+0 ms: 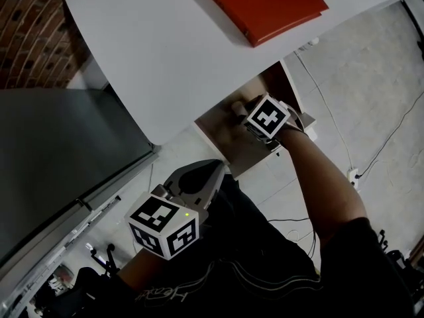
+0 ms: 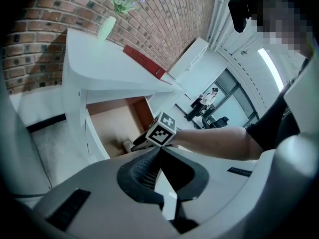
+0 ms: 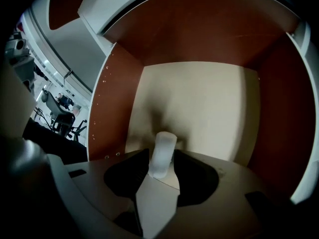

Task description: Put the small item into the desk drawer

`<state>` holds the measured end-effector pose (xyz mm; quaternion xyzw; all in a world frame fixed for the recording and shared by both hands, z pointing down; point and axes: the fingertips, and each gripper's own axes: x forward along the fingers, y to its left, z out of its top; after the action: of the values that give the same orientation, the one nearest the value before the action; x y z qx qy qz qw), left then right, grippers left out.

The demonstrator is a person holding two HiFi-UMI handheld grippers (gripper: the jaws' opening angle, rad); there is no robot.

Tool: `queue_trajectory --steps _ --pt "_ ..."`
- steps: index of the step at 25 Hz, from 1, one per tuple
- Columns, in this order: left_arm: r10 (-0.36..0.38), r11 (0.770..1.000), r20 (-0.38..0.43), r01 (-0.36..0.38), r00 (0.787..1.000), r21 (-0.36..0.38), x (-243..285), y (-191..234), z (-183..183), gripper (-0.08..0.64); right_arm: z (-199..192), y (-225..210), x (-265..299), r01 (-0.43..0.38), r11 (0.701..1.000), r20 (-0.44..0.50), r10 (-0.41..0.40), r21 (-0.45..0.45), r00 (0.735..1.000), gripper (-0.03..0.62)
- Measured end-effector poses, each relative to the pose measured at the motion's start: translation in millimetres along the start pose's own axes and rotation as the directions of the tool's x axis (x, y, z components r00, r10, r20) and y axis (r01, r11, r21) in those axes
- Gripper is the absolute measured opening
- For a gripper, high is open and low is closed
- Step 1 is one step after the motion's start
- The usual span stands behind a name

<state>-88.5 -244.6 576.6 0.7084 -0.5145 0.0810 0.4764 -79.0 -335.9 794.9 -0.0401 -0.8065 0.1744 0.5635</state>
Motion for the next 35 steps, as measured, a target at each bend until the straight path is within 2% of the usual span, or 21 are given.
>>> queue_trajectory --steps 4,7,12,15,18,23,29,32,35 --pt "-0.005 1.000 0.000 0.005 1.000 0.005 2 -5 0 0.021 3 4 -7 -0.021 1.000 0.021 0.021 0.006 1.000 0.185" --pt "-0.018 1.000 -0.006 0.018 1.000 0.019 3 -13 1 0.021 3 4 -21 -0.008 1.000 0.039 0.007 0.018 0.999 0.192" --pt "-0.024 0.999 -0.004 0.024 1.000 0.027 3 -25 8 0.021 14 8 -59 0.004 0.999 0.122 -0.010 0.048 0.993 0.193" --pt "-0.036 0.998 0.007 0.035 0.999 0.051 -2 -33 14 0.021 17 16 -93 0.025 0.997 0.187 -0.037 0.068 0.982 0.193" --pt "-0.044 0.996 0.021 0.042 0.999 0.079 -9 -42 24 0.021 21 24 -131 0.057 0.992 0.278 -0.086 0.110 0.957 0.193" --pt "-0.071 0.989 0.047 0.064 0.996 0.133 -26 -67 46 0.021 32 53 -209 0.062 0.980 0.448 -0.143 0.190 0.883 0.192" --pt "-0.101 0.979 0.061 0.088 0.993 0.185 -49 -101 62 0.021 24 93 -305 -0.084 0.949 0.651 -0.144 0.305 0.745 0.149" --pt "-0.125 0.971 0.071 0.107 0.990 0.216 -62 -121 77 0.021 26 107 -350 -0.093 0.941 0.711 -0.179 0.326 0.680 0.117" --pt "-0.150 0.963 0.087 0.125 0.985 0.240 -77 -139 91 0.021 32 130 -382 -0.077 0.947 0.744 -0.194 0.312 0.640 0.104"
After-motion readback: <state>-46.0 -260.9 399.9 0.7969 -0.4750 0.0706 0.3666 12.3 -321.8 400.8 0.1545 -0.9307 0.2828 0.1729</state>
